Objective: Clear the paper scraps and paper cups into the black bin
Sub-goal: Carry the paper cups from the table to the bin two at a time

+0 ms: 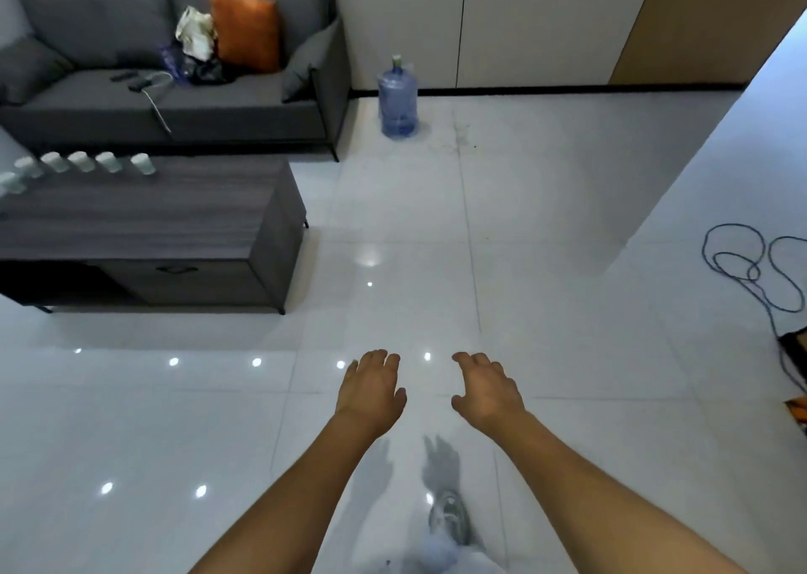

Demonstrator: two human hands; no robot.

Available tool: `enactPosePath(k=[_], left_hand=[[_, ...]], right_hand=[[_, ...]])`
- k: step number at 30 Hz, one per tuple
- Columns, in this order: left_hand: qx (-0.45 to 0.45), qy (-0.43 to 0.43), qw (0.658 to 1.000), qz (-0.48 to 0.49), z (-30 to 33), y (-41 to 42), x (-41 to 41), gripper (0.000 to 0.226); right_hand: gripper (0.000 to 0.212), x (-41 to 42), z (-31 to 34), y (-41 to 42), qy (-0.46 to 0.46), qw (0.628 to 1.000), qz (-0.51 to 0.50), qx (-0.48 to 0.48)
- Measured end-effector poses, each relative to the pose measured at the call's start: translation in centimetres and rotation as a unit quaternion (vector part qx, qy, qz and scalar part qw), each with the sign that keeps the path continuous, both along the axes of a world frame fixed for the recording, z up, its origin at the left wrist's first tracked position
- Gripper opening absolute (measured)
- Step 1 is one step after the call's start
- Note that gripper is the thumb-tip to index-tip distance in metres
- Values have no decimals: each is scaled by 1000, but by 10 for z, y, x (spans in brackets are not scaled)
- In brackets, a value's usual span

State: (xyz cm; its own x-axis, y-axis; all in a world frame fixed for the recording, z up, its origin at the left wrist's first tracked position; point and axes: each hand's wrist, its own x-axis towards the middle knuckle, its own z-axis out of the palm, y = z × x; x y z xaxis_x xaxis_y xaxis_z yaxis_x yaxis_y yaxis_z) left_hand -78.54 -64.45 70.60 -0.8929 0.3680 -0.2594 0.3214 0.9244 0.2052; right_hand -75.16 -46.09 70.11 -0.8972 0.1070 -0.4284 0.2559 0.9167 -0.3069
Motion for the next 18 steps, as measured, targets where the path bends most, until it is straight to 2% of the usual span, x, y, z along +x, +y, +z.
enactPosePath(k=[10,18], left_hand=[[17,-6,997,76,-4,35,-196,53],[28,1,994,104,-13,21,-407,51]], right_hand=[[64,-216,0,31,-1,998,62,-6],[62,-438,2,24,27,996,90,-4]])
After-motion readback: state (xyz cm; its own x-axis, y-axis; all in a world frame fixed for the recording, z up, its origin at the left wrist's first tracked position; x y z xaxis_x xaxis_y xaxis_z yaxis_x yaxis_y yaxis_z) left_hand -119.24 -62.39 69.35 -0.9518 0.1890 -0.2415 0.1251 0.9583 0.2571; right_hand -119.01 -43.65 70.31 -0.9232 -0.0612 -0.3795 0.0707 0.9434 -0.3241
